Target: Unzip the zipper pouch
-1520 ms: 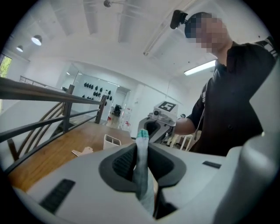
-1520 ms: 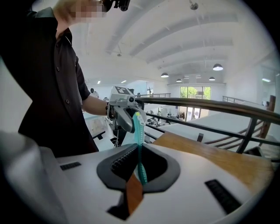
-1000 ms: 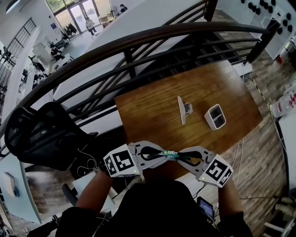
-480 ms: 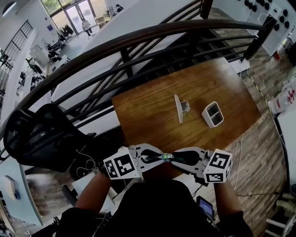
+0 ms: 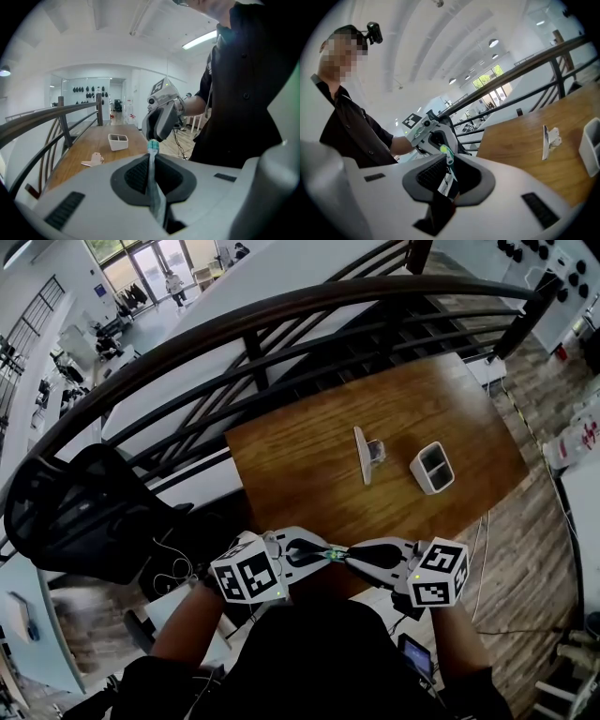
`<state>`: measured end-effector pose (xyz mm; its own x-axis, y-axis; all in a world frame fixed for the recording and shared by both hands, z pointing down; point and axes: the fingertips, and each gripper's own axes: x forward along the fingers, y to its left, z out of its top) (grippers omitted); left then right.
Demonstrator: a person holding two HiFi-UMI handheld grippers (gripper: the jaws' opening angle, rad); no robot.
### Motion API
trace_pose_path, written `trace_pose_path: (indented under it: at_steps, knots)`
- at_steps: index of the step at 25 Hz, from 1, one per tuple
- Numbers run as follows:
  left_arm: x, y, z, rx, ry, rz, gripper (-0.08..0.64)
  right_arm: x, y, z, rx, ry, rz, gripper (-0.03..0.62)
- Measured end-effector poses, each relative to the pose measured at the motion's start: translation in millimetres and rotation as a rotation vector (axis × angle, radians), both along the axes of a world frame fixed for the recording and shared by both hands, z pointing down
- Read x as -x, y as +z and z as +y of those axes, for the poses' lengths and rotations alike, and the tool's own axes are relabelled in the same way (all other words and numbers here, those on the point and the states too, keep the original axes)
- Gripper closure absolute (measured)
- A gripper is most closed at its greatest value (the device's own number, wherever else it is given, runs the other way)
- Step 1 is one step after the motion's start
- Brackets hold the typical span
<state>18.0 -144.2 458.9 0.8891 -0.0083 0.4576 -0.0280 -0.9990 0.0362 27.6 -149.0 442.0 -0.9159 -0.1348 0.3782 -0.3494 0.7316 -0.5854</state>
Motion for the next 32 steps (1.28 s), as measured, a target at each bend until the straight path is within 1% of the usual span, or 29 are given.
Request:
trace_pose_path:
  at_steps: [4,9,12,16,20,22,27,32]
  knots:
    - [-2,-2,-5,-0.042,-0.010,-0.005,0.543,-2,1,-6,0.131,0.102,-0.067,0.546]
    - [-1,0,-7,-0.046,-0.007,-0.009,0.543,-6,-5,-12,0.220,0.194,-0.148,0.555]
    - [-2,5,-5,-0.056,0.006,-0.026,0.543,-4,-11,-13,0.267,0.213,-0.203,0.571]
    - [-3,11,-6,-0.078,0.012,-0.053,0.543,-4,-6,-14,0.276,0.232,-0.184,0.572]
    - [-1,10,-8,-0.068,0.000,-0.039,0.543,-8,2,-16,0.276,0.257,-0.142,0.572]
    - [0,9,-9,-0.066,-0.002,-0.034,0.543,-7,3,-16,0.289,0.262,-0.158,0.572]
    - [-1,11,-10,-0.074,0.001,-0.054,0.543,-3,-1,-17,0.298,0.253,-0.190,0.572]
    - [0,13,-9,-0.071,-0.004,-0.056,0.543,-3,5,-16,0.294,0.248,-0.172,0.574]
